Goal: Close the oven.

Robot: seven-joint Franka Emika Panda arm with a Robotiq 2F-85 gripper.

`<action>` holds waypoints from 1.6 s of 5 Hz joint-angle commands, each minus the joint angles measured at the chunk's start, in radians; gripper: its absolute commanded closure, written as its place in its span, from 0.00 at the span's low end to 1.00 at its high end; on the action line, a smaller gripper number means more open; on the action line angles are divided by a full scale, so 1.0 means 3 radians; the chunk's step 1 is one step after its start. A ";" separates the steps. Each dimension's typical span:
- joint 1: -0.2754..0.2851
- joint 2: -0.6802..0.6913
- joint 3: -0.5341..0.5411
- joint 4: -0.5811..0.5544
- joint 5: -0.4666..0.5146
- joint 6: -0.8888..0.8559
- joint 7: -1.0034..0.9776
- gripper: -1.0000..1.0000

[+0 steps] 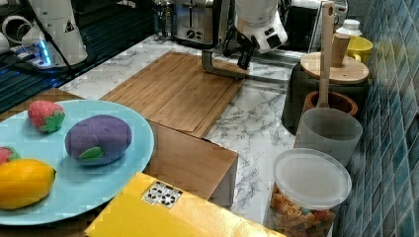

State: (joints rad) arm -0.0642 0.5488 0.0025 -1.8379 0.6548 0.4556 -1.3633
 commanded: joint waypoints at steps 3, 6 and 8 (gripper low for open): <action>0.0440 -0.0588 0.0339 -0.0033 0.0416 -0.0110 0.0553 1.00; 0.0730 -0.0830 0.0416 0.0174 -0.0048 -0.0044 0.1051 1.00; 0.0893 -0.0853 0.0514 0.0240 -0.0525 0.0113 0.1331 1.00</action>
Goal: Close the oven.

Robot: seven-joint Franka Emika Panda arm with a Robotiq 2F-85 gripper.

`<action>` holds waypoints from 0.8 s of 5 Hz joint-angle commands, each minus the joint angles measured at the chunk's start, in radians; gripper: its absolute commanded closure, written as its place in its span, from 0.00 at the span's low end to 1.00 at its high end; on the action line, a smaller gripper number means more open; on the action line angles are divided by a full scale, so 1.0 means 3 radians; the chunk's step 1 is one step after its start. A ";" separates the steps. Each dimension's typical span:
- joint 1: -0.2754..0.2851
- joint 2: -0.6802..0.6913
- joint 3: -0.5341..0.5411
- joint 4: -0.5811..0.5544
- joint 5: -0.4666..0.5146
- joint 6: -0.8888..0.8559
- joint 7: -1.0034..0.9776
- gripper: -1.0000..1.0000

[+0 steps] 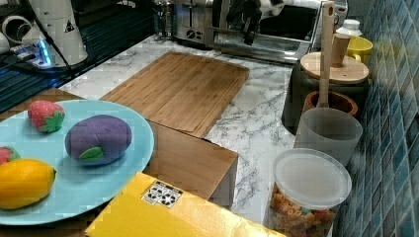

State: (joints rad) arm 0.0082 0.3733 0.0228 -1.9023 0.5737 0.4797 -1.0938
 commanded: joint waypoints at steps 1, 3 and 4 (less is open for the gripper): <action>0.0772 -0.0301 0.0480 0.0457 -0.0596 0.0139 0.0680 1.00; 0.0944 -0.0457 0.0533 0.0436 -0.0994 0.0203 0.0947 1.00; 0.1127 -0.0456 0.0504 0.0422 -0.1626 0.0308 0.1421 1.00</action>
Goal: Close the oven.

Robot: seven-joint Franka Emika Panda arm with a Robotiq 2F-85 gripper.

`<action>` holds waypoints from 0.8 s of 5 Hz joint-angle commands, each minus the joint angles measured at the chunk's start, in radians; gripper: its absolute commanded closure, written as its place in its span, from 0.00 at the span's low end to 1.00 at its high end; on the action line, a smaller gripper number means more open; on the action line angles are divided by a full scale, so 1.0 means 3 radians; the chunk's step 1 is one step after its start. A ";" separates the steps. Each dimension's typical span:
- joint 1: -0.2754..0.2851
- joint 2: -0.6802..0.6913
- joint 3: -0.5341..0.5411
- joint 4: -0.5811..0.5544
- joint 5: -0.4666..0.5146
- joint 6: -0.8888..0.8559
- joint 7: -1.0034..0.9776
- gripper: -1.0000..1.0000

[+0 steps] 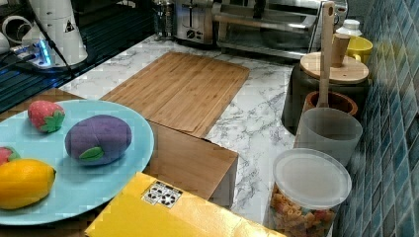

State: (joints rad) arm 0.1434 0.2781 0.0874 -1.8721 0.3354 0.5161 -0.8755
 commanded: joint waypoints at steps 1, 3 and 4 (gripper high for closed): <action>0.0754 -0.0147 0.0256 0.0279 -0.1539 0.0311 0.1318 1.00; 0.0980 -0.0129 0.0103 0.0613 -0.2273 0.0053 0.2356 1.00; 0.0858 -0.0416 0.0101 0.0426 -0.2048 0.0384 0.2367 1.00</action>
